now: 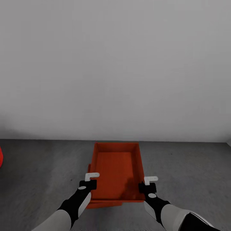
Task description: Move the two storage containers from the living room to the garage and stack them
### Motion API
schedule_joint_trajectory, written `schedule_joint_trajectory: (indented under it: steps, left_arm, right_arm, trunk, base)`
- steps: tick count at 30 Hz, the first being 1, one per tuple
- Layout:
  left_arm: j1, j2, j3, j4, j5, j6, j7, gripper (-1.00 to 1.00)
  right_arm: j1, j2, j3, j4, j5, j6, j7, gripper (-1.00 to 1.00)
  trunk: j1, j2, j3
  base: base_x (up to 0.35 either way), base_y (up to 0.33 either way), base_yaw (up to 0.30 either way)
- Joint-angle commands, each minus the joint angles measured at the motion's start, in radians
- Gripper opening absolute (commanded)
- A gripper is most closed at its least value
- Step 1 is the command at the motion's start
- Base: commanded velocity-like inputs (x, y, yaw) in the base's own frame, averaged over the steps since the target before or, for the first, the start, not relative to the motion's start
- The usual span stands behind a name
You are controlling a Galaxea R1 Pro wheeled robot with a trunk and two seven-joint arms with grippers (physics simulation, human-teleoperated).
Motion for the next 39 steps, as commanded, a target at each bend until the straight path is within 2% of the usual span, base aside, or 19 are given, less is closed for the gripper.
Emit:
schedule_joint_trajectory:
  steps: [1,39]
  left_arm:
    - [-0.001,0.002,0.004,-0.001,0.008,0.007,0.014,-1.00]
    - [-0.001,0.002,0.004,-0.001,0.007,0.007,0.014,-1.00]
  right_arm:
    - [-0.001,-0.002,-0.020,-0.001,-0.006,-0.008,-0.002,-1.00]
    - [-0.001,-0.002,-0.021,-0.001,-0.006,-0.009,0.002,-1.00]
  trunk:
    - [0.000,-0.002,-0.003]
    - [0.000,-0.002,-0.063]
  base:
    - [0.000,0.000,0.000]
    - [0.000,0.000,0.000]
